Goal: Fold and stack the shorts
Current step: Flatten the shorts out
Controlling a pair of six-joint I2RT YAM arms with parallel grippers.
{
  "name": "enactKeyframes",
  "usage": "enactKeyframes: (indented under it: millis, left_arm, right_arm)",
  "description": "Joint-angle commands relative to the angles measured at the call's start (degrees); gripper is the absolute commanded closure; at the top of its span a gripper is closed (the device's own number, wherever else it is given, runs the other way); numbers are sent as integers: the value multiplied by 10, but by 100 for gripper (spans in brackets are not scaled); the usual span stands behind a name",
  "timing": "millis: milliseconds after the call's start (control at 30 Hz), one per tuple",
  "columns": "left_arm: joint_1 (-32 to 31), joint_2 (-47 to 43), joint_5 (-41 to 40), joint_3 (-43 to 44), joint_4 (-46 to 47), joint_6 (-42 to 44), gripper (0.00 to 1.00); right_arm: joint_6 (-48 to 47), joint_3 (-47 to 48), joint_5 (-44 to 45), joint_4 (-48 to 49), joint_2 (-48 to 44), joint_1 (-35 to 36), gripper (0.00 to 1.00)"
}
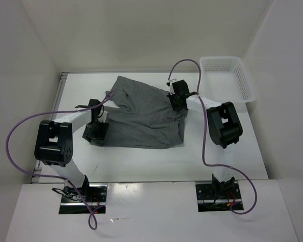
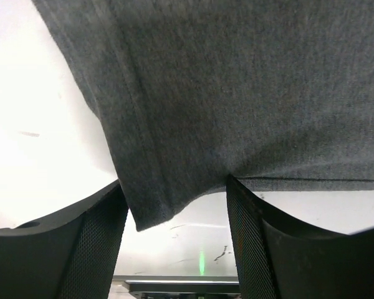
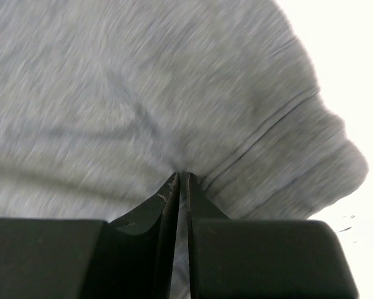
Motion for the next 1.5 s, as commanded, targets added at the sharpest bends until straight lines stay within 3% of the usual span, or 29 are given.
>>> enactKeyframes:
  millis: [0,100,167,233,333,400,533,667,900,1067,1133,1233,1333,1467]
  left_arm:
    - [1,11,-103,-59,-5,5,31]
    - [1,-18,-103,-64,-21,5,30]
    - [1,-30,-68,-24,-43,5,29]
    - [1,-40,-28,35,-55,5,26]
    - [7,-26,45,194,-61,5,25]
    - [12,21,89,303,-61,5,25]
    - [26,127,129,424,-45,5,24]
    - [26,236,129,494,-7,5,21]
    - [26,311,151,582,63,5,20]
    - [26,331,158,622,63,5,20]
    - [26,324,164,627,57,5,20]
    - [26,305,164,627,50,5,16]
    - [31,317,153,639,50,5,11]
    - [25,379,113,660,50,5,11]
  right_arm:
    - [20,38,78,57,22,-3,88]
    - [12,43,92,65,29,-8,89]
    - [5,50,55,65,23,-8,88]
    - [-23,69,-32,49,6,-8,82]
    - [-35,100,-89,28,-12,-8,77]
    - [-42,118,-89,27,-18,-8,76]
    - [-50,141,-35,48,-1,-8,74]
    - [-50,149,47,78,22,-8,66]
    - [-60,144,77,92,33,-20,64]
    - [-96,109,95,110,27,-20,64]
    - [-108,96,129,125,27,-20,56]
    - [-113,96,114,125,41,-32,46]
    - [-113,102,80,114,54,-32,42]
    - [-141,102,78,107,67,-32,39]
